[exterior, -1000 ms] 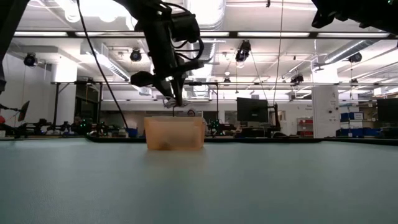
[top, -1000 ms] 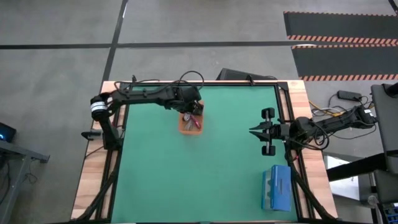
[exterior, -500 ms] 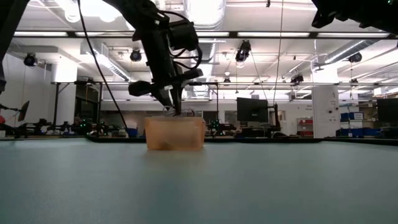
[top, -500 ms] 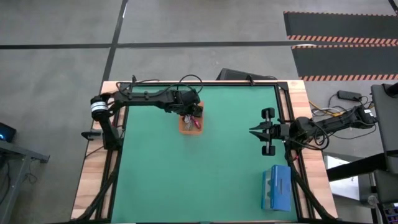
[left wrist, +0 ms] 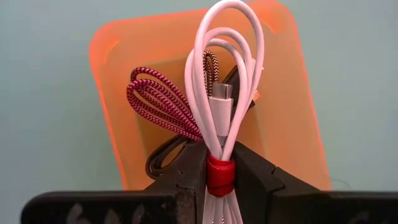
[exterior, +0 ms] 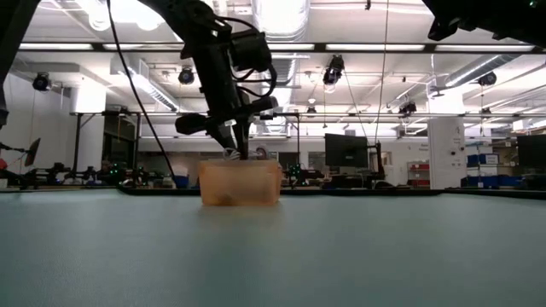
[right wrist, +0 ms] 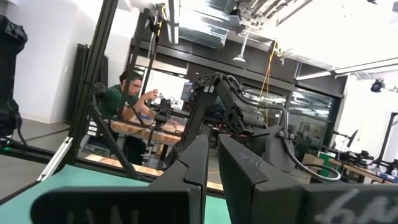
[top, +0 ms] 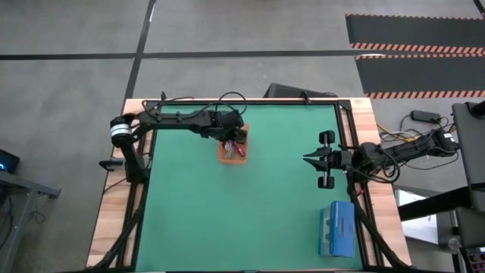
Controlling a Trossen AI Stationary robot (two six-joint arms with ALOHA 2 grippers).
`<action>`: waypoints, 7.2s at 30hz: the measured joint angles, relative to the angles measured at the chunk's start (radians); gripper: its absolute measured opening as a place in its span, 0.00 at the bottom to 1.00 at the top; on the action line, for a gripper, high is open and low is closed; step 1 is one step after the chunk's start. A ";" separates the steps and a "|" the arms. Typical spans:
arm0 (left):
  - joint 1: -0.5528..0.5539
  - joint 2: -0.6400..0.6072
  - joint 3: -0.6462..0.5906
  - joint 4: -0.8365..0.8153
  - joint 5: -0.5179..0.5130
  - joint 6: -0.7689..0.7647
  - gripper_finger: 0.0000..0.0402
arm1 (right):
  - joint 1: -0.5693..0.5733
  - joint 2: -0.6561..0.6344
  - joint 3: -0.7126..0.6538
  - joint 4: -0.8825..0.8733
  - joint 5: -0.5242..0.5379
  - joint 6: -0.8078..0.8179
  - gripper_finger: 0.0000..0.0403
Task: Pick and place USB-C Cables
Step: Put the white charger cable into the orange bin, then return to Home Position
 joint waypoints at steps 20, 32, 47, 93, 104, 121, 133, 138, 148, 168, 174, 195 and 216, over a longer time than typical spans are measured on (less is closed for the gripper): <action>-0.014 0.000 -0.010 0.048 -0.014 0.005 0.12 | 0.000 0.000 0.000 0.000 0.000 -0.001 0.07; -0.016 0.000 -0.052 0.076 -0.021 0.003 0.12 | 0.000 0.000 0.000 0.000 0.000 -0.008 0.07; -0.019 0.001 -0.069 0.108 -0.020 0.002 0.12 | 0.000 0.000 0.000 0.000 0.000 -0.008 0.07; -0.020 0.001 -0.071 0.107 -0.007 0.002 0.12 | 0.000 0.000 0.000 0.000 0.000 -0.011 0.07; -0.020 0.001 -0.071 0.107 -0.006 0.002 0.12 | 0.000 0.000 0.000 0.000 0.000 -0.018 0.07; -0.020 0.001 -0.071 0.095 -0.006 0.002 0.20 | 0.000 0.000 0.000 0.000 0.000 -0.019 0.07; -0.019 0.000 -0.071 0.095 0.000 0.002 0.20 | 0.000 0.000 0.000 0.000 0.000 -0.019 0.07; -0.019 0.000 -0.071 0.095 0.001 0.002 0.20 | 0.000 0.000 0.000 0.000 0.000 -0.019 0.07; -0.019 0.000 -0.071 0.095 0.003 0.002 0.20 | 0.000 0.000 0.000 0.000 0.000 -0.019 0.07; -0.020 0.000 -0.071 0.095 0.014 0.002 0.20 | 0.000 0.000 0.000 0.000 0.000 -0.019 0.07; -0.019 0.000 -0.071 0.095 0.020 0.002 0.20 | 0.000 0.000 0.000 0.000 0.000 -0.019 0.07; -0.019 0.000 -0.071 0.095 0.050 0.012 0.62 | 0.000 0.000 0.000 0.000 0.000 -0.019 0.07; -0.536 -0.527 -0.275 0.323 -0.085 0.999 0.53 | 0.000 -0.019 0.000 -0.001 -0.012 -0.007 0.07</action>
